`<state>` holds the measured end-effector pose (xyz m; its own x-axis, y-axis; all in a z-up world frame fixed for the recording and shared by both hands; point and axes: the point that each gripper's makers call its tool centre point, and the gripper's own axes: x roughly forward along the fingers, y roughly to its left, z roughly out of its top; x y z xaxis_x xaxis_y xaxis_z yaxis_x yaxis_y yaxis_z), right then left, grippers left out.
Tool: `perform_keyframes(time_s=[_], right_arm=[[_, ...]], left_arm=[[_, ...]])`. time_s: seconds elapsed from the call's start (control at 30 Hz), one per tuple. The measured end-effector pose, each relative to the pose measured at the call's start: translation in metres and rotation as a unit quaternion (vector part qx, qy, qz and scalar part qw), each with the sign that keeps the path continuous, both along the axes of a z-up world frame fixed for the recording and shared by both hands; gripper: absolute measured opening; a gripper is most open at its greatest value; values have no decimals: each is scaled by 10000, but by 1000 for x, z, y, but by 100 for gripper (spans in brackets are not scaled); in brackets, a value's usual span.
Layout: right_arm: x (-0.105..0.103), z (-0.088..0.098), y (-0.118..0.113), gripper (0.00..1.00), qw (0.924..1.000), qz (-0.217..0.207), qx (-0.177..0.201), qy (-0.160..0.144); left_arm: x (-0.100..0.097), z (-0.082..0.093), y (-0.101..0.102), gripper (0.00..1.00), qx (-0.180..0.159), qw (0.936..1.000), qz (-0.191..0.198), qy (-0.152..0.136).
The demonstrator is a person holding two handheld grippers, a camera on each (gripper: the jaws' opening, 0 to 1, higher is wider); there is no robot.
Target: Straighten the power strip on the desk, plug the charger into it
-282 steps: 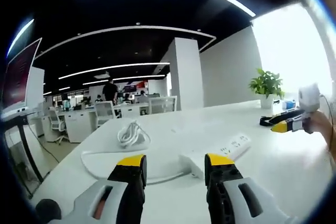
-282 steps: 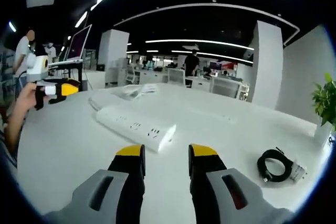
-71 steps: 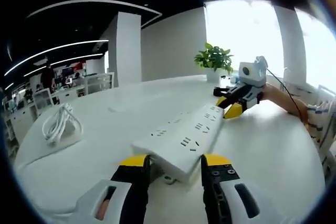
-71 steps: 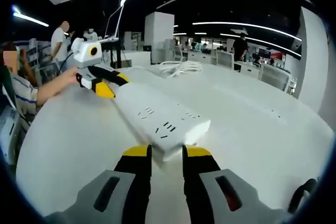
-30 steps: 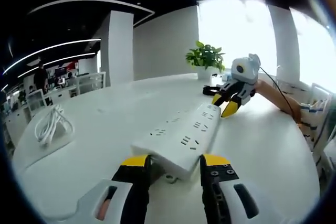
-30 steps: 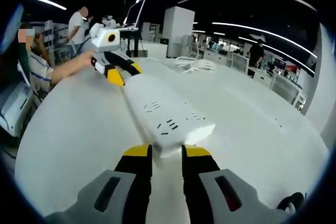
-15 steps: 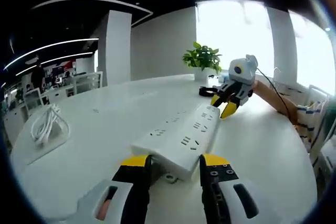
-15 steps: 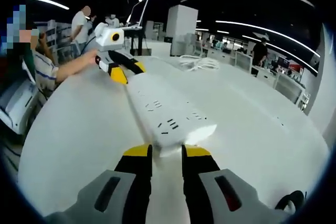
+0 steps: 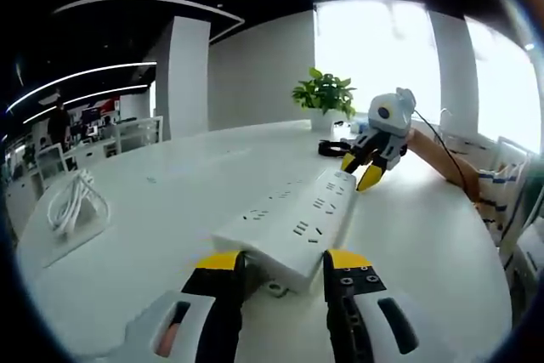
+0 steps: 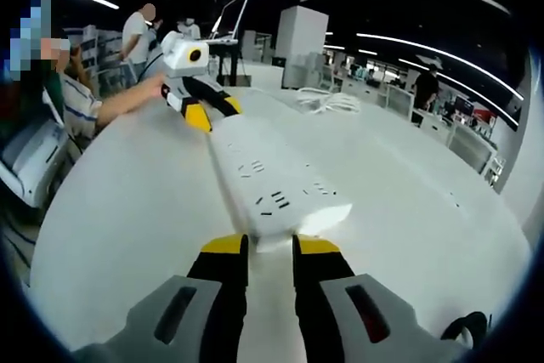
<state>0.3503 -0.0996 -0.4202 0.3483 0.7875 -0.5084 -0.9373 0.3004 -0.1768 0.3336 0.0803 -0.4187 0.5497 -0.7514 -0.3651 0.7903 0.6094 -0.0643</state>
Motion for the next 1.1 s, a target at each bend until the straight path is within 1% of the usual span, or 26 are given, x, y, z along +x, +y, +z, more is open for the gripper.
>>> perform_keyframes(time_s=[0.47, 1.1], right_arm=[[-7, 0, -2, 20, 9999, 116, -84, 39], [-14, -1, -6, 20, 9994, 274, -228, -5]], left_arm=[[-3, 0, -2, 38, -10, 10000, -65, 19], [-6, 0, -4, 38, 11, 9999, -120, 36]])
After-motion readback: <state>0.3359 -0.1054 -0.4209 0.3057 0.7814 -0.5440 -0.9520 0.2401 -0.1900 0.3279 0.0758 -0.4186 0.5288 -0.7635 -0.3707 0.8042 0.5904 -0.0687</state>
